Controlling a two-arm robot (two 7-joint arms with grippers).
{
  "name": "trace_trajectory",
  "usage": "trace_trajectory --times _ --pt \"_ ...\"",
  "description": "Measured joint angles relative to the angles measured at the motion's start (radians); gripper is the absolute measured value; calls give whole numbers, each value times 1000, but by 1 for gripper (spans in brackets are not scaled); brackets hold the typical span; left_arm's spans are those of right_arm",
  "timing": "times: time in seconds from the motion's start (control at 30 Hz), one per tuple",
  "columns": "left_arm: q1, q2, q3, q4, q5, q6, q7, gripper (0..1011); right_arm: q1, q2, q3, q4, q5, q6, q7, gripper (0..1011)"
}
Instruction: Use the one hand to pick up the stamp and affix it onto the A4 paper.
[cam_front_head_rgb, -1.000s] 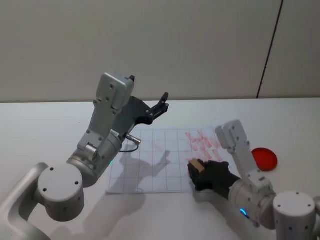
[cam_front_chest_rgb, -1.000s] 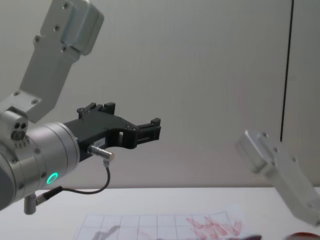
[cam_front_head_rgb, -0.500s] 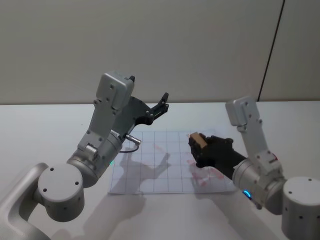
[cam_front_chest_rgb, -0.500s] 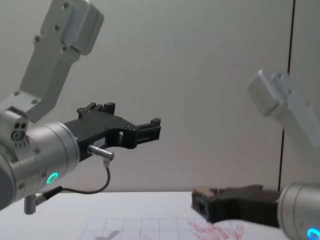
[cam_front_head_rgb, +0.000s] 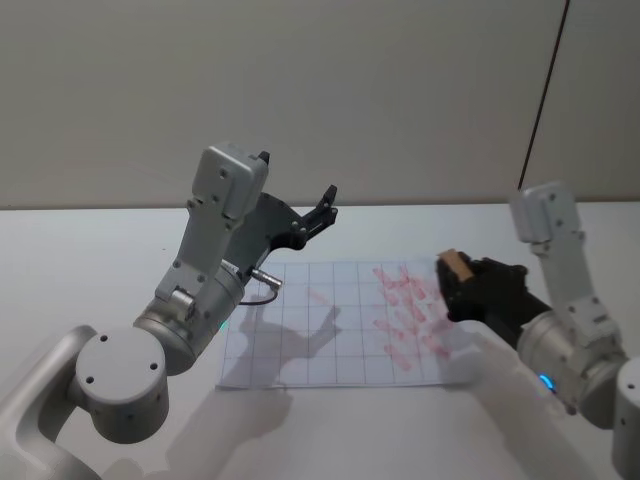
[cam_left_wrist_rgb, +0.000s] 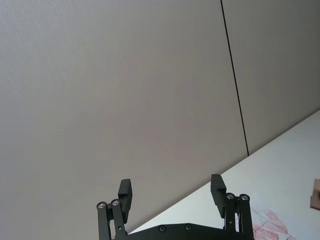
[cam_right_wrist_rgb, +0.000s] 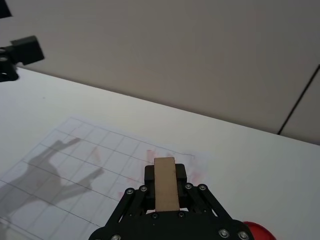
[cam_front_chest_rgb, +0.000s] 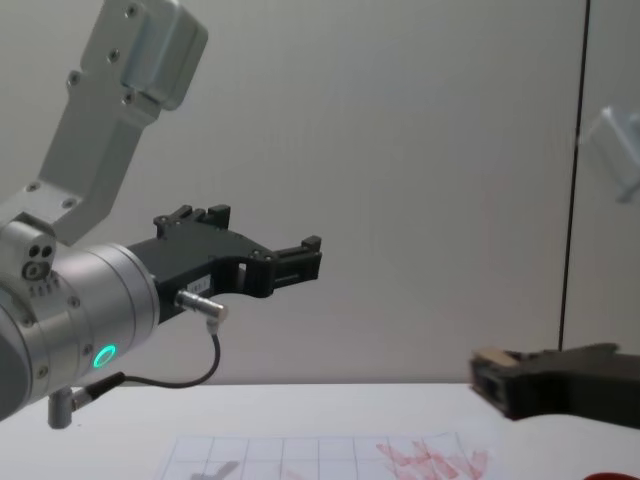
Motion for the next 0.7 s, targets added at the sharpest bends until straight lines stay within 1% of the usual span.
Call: trace_trajectory --times 0.23,0.3,0.47,0.57,0.67,0.7 --pt "0 0 0 0 0 0 0 1001 -14 36 37 0 10 -3 -42 217" --pt "0 0 0 0 0 0 0 1001 -14 39 40 3 11 -4 -46 217" --pt "0 0 0 0 0 0 0 1002 -12 54 59 35 16 -20 -60 217" --pt "0 0 0 0 0 0 0 1001 -9 58 65 54 17 -26 -63 217" --pt "0 0 0 0 0 0 0 1001 0 61 72 87 18 -38 -64 217" --pt "0 0 0 0 0 0 0 1001 0 61 72 87 18 -38 -64 217"
